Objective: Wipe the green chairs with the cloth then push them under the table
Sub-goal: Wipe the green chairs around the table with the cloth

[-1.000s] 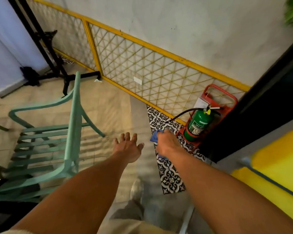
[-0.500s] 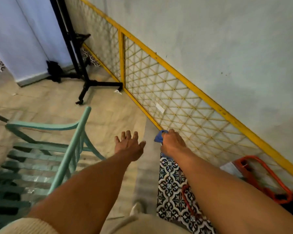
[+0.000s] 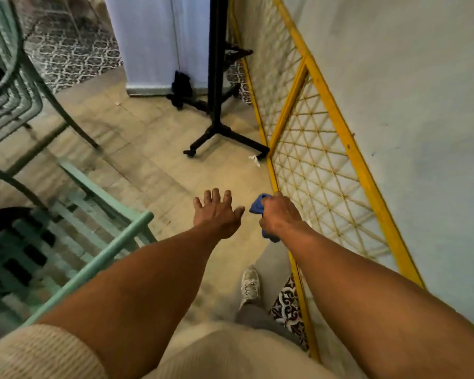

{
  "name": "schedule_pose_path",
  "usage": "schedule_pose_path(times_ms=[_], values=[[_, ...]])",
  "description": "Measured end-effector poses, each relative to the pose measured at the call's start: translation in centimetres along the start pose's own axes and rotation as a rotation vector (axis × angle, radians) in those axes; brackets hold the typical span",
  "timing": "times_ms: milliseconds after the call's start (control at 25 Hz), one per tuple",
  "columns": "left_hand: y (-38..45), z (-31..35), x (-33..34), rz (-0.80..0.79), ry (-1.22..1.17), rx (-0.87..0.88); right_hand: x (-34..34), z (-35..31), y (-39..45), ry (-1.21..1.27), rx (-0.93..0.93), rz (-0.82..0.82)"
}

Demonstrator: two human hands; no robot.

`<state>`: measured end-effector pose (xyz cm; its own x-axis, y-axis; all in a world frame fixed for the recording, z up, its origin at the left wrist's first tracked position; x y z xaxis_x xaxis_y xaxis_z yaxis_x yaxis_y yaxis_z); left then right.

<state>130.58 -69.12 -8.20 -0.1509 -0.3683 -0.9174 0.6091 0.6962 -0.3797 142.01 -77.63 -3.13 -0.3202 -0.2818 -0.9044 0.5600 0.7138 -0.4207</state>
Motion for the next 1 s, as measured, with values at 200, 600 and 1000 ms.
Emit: schedule_pose_path(times_ms=[200, 600, 1000], values=[[7.8, -0.6, -4.6, 0.011, -0.169, -0.282, -6.1, -1.2, 12.1, -0.121, -0.257, -0.016], [10.1, -16.2, -8.4, 0.166, -0.366, -0.958, -10.0, -22.1, 21.1, -0.265, -0.880, -0.090], [3.3, -32.5, -2.2, 0.175, -0.801, -1.676, -2.2, -48.9, 17.9, -0.546, -1.571, -0.240]])
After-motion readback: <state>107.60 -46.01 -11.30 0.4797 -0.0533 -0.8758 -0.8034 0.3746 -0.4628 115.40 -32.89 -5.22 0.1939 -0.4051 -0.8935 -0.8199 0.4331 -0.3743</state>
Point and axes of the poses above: each hand's wrist, its own y-axis towards the middle knuckle, its own x-axis out of the palm, z = x × y, the point moved 4 cm from there along y, towards the middle knuckle, and after that the axes turned 6 degrees about y, right-handed, at the moved point
